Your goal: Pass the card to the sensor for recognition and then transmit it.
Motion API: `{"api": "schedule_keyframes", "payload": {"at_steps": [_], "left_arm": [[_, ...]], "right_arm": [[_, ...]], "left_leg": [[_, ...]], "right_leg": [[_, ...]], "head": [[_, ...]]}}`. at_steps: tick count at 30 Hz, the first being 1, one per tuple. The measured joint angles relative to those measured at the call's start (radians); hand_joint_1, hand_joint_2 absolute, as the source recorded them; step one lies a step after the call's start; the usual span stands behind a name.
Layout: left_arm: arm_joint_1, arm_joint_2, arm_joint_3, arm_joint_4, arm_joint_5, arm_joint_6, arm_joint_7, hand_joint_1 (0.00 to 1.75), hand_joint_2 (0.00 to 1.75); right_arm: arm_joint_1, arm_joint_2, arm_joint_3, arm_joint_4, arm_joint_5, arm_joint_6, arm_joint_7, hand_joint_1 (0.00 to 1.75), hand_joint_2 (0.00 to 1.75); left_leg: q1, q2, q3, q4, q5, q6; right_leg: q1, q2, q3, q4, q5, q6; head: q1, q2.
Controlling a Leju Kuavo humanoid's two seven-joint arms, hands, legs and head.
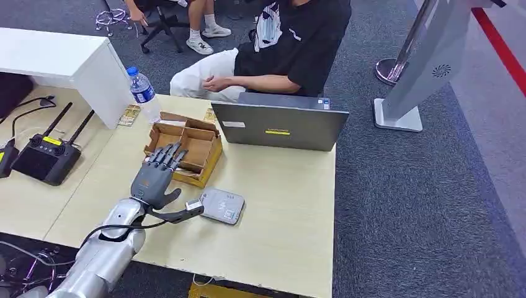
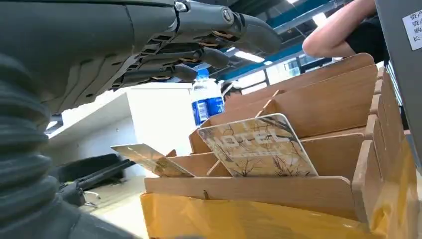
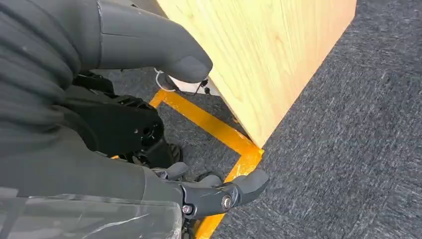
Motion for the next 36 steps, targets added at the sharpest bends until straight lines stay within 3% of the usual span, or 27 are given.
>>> {"api": "schedule_keyframes", "payload": {"at_steps": [13, 21, 23, 29, 36], "left_arm": [[-0.021, -0.005, 0.000, 0.016, 0.006, 0.004, -0.014, 1.75, 1.75], [-0.067, -0.007, 0.002, -0.025, -0.018, 0.113, 0.005, 1.75, 1.75], [-0.082, -0.007, 0.002, -0.070, -0.020, 0.088, 0.018, 1.73, 1.75], [-0.204, -0.007, 0.002, -0.228, -0.029, -0.077, 0.048, 1.75, 1.75], [-0.386, -0.002, 0.001, -0.240, 0.003, -0.190, 0.079, 1.75, 1.75]], "right_arm": [[-0.001, 0.000, 0.000, 0.000, 0.014, -0.005, 0.005, 0.00, 1.75], [-0.009, 0.000, 0.000, 0.000, 0.018, -0.019, 0.010, 0.00, 1.75], [-0.012, 0.000, 0.000, 0.000, 0.022, -0.021, 0.011, 0.00, 1.75], [-0.017, 0.000, 0.000, 0.000, 0.035, -0.021, 0.016, 0.00, 1.75], [-0.025, 0.000, 0.000, 0.000, 0.051, -0.021, 0.025, 0.00, 1.75]], "left_leg": [[0.000, 0.000, 0.000, 0.000, 0.000, 0.000], [0.000, -0.001, 0.000, 0.000, 0.001, 0.000], [0.000, 0.000, 0.000, 0.000, 0.001, 0.000], [0.000, -0.001, 0.000, 0.001, 0.001, 0.000], [0.000, -0.001, 0.000, 0.001, 0.001, 0.000]], "right_leg": [[0.000, 0.000, 0.000, 0.000, 0.000, 0.000], [0.000, -0.001, 0.000, 0.000, 0.000, 0.000], [0.000, 0.000, 0.000, 0.000, 0.000, 0.000], [0.000, -0.001, 0.000, 0.000, 0.001, 0.000], [0.000, -0.001, 0.000, 0.000, 0.001, 0.000]], "head": [[0.000, 0.000], [0.000, 0.000], [0.000, 0.000], [0.000, 0.000], [0.000, 0.000]]}}
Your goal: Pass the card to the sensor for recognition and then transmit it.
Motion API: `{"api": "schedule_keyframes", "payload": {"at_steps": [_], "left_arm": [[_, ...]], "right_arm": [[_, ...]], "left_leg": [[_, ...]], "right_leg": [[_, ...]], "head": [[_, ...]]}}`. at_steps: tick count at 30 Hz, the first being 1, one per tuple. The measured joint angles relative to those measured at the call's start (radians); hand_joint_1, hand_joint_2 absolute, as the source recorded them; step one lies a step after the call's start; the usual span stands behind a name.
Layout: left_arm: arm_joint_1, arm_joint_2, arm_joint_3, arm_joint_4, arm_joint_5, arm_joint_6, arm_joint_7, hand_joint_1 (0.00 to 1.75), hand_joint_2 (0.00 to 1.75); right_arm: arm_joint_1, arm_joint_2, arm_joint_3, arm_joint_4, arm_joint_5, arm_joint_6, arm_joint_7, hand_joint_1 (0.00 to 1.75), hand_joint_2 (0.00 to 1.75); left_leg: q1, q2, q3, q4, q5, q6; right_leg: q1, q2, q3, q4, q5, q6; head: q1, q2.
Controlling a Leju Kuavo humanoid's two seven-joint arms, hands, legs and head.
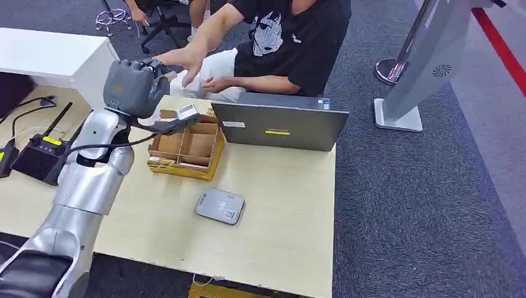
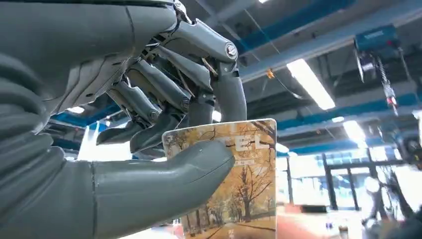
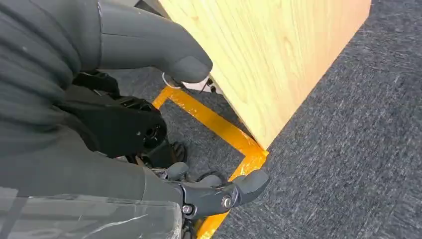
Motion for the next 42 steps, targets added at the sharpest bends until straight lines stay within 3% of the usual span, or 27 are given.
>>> {"api": "schedule_keyframes", "payload": {"at_steps": [5, 6, 14, 17, 20, 24, 27, 31, 33, 35, 38, 39, 40, 41, 42], "left_arm": [[-0.037, 0.007, 0.000, 0.024, 0.022, 0.019, -0.003, 1.73, 1.75], [-0.035, 0.009, 0.000, 0.027, 0.025, 0.027, -0.004, 0.00, 1.75], [0.024, 0.068, 0.000, 0.050, 0.074, 0.134, -0.032, 0.00, 1.75], [0.087, 0.094, 0.034, 0.043, 0.130, 0.233, -0.063, 0.00, 1.75], [0.219, 0.101, 0.138, -0.027, 0.251, 0.383, -0.173, 0.00, 1.75], [0.408, 0.041, 0.378, -0.181, 0.504, 0.415, -0.412, 0.00, 1.75], [0.509, -0.006, 0.553, -0.250, 0.684, 0.399, -0.509, 0.00, 1.75], [0.579, -0.042, 0.786, -0.259, 0.997, 0.263, -0.534, 0.00, 1.75], [0.598, -0.041, 0.906, -0.215, 1.118, 0.177, -0.535, 0.00, 1.75], [0.613, -0.034, 1.001, -0.161, 1.183, 0.135, -0.536, 0.00, 1.75], [0.610, 0.033, 1.148, 0.062, 1.247, 0.039, -0.537, 0.00, 1.75], [0.612, 0.054, 1.189, 0.147, 1.254, 0.028, -0.537, 1.27, 1.75], [0.612, 0.077, 1.230, 0.226, 1.256, 0.026, -0.534, 1.75, 1.75], [0.612, 0.094, 1.264, 0.308, 1.253, 0.033, -0.518, 1.75, 1.75], [0.614, 0.110, 1.285, 0.373, 1.251, 0.040, -0.494, 1.75, 1.75]], "right_arm": [[-0.005, 0.000, 0.000, 0.000, 0.001, -0.001, 0.002, 0.00, 1.75], [-0.004, 0.000, 0.000, 0.000, 0.001, -0.001, 0.001, 0.00, 1.75], [0.000, 0.000, -0.001, 0.000, -0.004, 0.000, -0.006, 0.00, 1.75], [0.002, 0.000, -0.002, 0.000, -0.004, -0.001, -0.010, 0.00, 1.75], [0.008, 0.002, -0.007, 0.000, -0.005, -0.003, -0.018, 0.00, 1.75], [0.017, 0.004, -0.023, 0.000, -0.015, -0.008, -0.027, 0.00, 1.75], [0.025, 0.005, -0.034, 0.000, -0.022, -0.009, -0.032, 0.00, 1.75], [0.026, 0.008, -0.052, 0.000, -0.038, -0.030, -0.030, 0.00, 1.75], [0.027, 0.009, -0.062, 0.000, -0.040, -0.041, -0.021, 0.00, 1.75], [0.031, 0.009, -0.070, 0.000, -0.039, -0.049, -0.014, 0.00, 1.75], [0.027, 0.012, -0.074, 0.000, -0.034, -0.083, 0.005, 0.00, 1.75], [0.027, 0.013, -0.074, 0.000, -0.032, -0.095, 0.010, 0.10, 1.75], [0.027, 0.013, -0.074, 0.000, -0.024, -0.106, 0.014, 1.59, 1.75], [0.028, 0.013, -0.074, 0.000, -0.013, -0.119, 0.018, 1.75, 1.75], [0.028, 0.013, -0.074, 0.000, -0.007, -0.129, 0.023, 1.75, 1.75]], "left_leg": [[0.000, 0.000, 0.000, 0.000, 0.000, 0.000], [0.000, 0.000, 0.000, 0.000, 0.000, 0.000], [0.000, 0.001, 0.000, -0.001, 0.000, 0.000], [0.000, 0.002, 0.000, -0.002, 0.000, 0.000], [0.000, 0.006, 0.001, -0.002, -0.002, 0.000], [0.000, 0.007, 0.001, -0.002, -0.004, -0.001], [0.000, 0.008, 0.001, -0.002, -0.005, -0.001], [0.001, 0.007, 0.001, -0.002, -0.005, -0.001], [0.001, 0.008, 0.002, -0.002, -0.005, -0.001], [0.002, 0.006, 0.001, -0.002, -0.004, -0.002], [0.003, 0.005, 0.002, -0.003, -0.005, -0.003], [0.003, 0.006, 0.002, -0.003, -0.005, -0.003], [0.003, 0.007, 0.003, -0.003, -0.005, -0.003], [0.003, 0.006, 0.002, -0.003, -0.005, -0.003], [0.003, 0.005, 0.002, -0.003, -0.005, -0.003]], "right_leg": [[0.000, 0.000, 0.000, 0.000, 0.000, 0.000], [0.000, 0.000, 0.000, 0.000, 0.000, 0.000], [0.000, 0.001, 0.000, 0.000, 0.000, 0.000], [0.000, 0.002, 0.000, 0.001, 0.000, 0.000], [0.000, 0.006, -0.001, 0.001, -0.001, 0.000], [0.000, 0.007, -0.001, 0.000, -0.002, 0.000], [0.000, 0.008, -0.002, 0.000, -0.003, -0.001], [0.000, 0.007, -0.001, 0.000, -0.004, -0.001], [0.000, 0.008, -0.001, 0.000, -0.004, -0.001], [0.001, 0.006, 0.000, 0.000, -0.005, -0.002], [0.001, 0.005, 0.001, 0.001, -0.006, -0.002], [0.001, 0.007, 0.001, 0.001, -0.006, -0.002], [0.001, 0.007, 0.001, 0.001, -0.006, -0.002], [0.001, 0.007, 0.001, 0.001, -0.006, -0.002], [0.001, 0.005, 0.001, 0.001, -0.006, -0.002]], "head": [[0.000, 0.000], [0.000, 0.000], [0.000, 0.000], [0.000, 0.000], [0.000, 0.000], [0.000, 0.000], [0.000, 0.000], [0.000, 0.000], [-0.001, 0.000], [0.000, 0.000], [0.000, 0.000], [0.000, 0.000], [0.000, 0.000], [0.000, 0.000], [0.000, 0.000]]}}
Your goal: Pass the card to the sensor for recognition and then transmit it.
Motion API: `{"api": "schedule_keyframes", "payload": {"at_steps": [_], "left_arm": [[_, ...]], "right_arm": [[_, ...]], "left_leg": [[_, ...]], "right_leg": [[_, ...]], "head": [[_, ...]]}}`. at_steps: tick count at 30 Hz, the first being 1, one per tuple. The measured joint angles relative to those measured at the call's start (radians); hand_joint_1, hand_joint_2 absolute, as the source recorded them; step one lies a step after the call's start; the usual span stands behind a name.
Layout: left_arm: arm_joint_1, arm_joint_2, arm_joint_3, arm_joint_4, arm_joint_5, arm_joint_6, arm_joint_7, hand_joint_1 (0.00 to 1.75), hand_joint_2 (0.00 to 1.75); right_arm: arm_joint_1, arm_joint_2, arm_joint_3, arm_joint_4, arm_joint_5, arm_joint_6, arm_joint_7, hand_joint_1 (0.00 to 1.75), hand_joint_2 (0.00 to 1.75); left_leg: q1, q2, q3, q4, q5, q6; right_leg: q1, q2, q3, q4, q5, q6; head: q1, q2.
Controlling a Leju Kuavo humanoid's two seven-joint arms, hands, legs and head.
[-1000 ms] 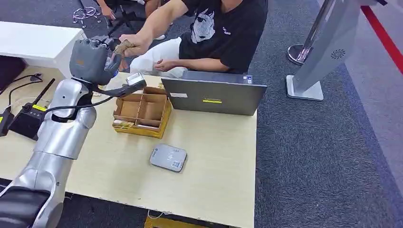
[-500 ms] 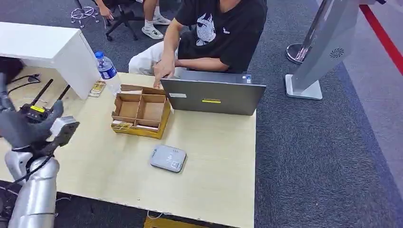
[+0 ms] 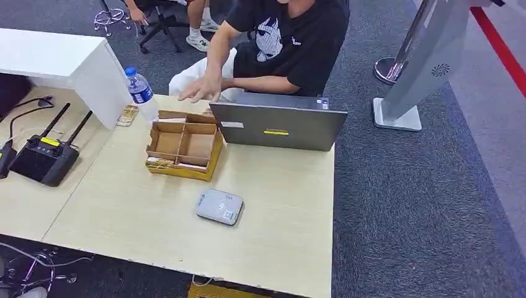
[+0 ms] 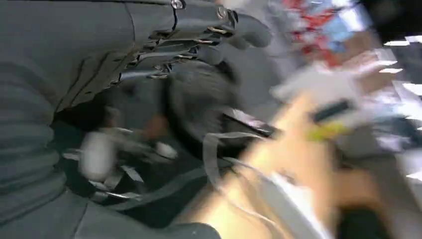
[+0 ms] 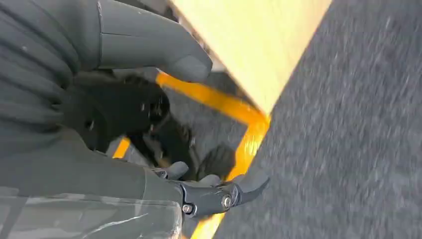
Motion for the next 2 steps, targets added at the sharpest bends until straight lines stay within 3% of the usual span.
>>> {"api": "schedule_keyframes", "payload": {"at_steps": [2], "left_arm": [[0.005, 0.022, 0.042, 0.150, -0.007, 0.022, 0.088, 1.75, 1.75]], "right_arm": [[-0.001, 0.000, 0.001, 0.000, 0.020, -0.023, 0.013, 1.75, 1.75]], "left_leg": [[-0.001, -0.002, 0.000, 0.000, 0.000, 0.000]], "right_leg": [[0.000, -0.002, 0.000, 0.000, 0.000, 0.001]], "head": [[0.000, 0.000]]}}
